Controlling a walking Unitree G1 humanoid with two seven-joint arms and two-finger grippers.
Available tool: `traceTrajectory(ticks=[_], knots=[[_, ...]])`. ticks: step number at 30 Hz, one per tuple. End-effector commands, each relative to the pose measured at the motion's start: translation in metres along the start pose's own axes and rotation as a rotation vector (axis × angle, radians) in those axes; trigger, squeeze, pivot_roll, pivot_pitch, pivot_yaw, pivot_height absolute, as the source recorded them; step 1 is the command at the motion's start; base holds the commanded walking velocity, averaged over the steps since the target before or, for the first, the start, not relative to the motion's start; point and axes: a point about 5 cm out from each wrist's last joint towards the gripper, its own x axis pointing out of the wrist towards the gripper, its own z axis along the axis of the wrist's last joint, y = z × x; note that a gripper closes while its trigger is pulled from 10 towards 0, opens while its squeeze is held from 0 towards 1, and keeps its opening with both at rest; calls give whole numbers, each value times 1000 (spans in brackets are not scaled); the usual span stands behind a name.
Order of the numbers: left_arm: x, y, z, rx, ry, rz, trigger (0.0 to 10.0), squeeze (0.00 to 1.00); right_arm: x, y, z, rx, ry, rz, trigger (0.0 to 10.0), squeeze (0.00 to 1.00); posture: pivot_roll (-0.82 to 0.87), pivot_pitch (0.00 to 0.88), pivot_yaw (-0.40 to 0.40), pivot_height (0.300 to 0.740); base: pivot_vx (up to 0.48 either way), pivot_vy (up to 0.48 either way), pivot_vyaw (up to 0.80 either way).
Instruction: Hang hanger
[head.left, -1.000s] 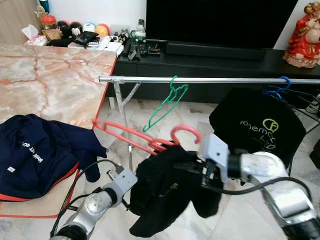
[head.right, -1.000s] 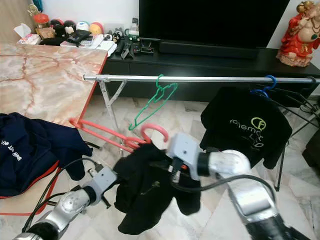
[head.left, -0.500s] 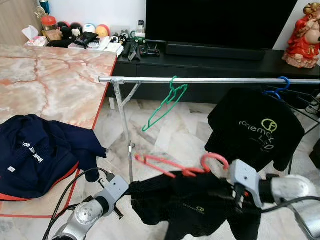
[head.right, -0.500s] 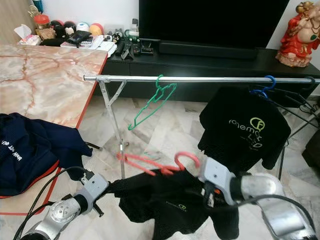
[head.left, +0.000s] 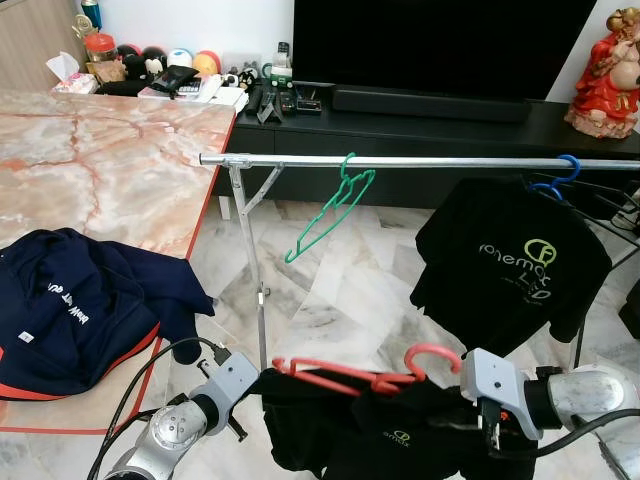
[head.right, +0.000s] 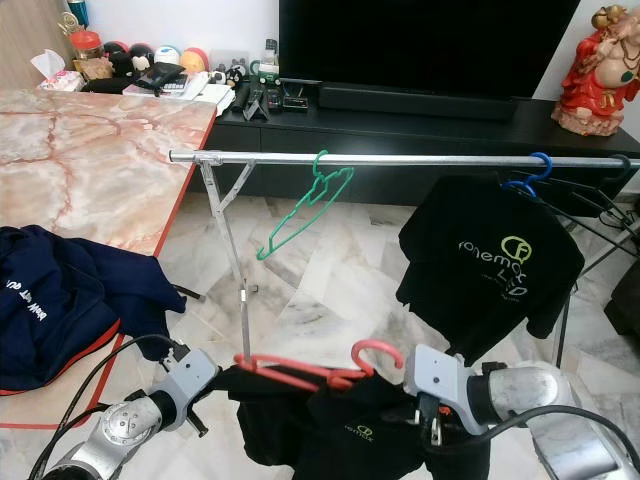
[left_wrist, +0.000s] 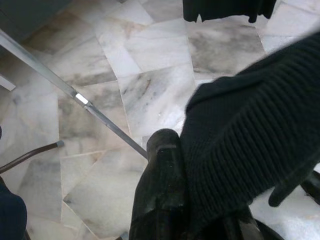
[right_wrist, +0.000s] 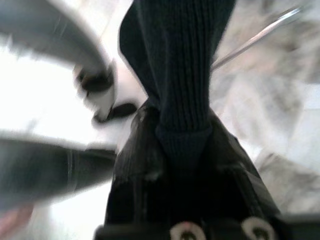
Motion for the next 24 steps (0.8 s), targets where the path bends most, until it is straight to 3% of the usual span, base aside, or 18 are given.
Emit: traceTrajectory(ticks=[1,8,11,17,20,24], knots=[[-2,3,-1,3,9,5,0,0,-4,3,-15,-3,105,16,0,0,-26,81,-31,740,0,0,0],[-1,2,-1,5,11,1,0,0,7,-5,-14,-14,106,-67,0,0,-24,86,-31,740,0,0,0],[-2,2,-1,8,16,-15,0,0,7,-23,-10,-34,98,-231,0,0,-23,87,-31,740,0,0,0],[-3,0,-2,11,20,-39,0,0,15,-25,-4,-46,85,-236,0,0,-25,89,-36,740,0,0,0],[-2,3,5,-74,-22,-58,0,0,30,-18,1,-18,39,-201,0,0,-22,90,-39,740,0,0,0],[-3,8,19,-180,-104,-114,0,0,44,-10,-3,-31,78,-170,0,0,-15,91,-38,740,0,0,0]])
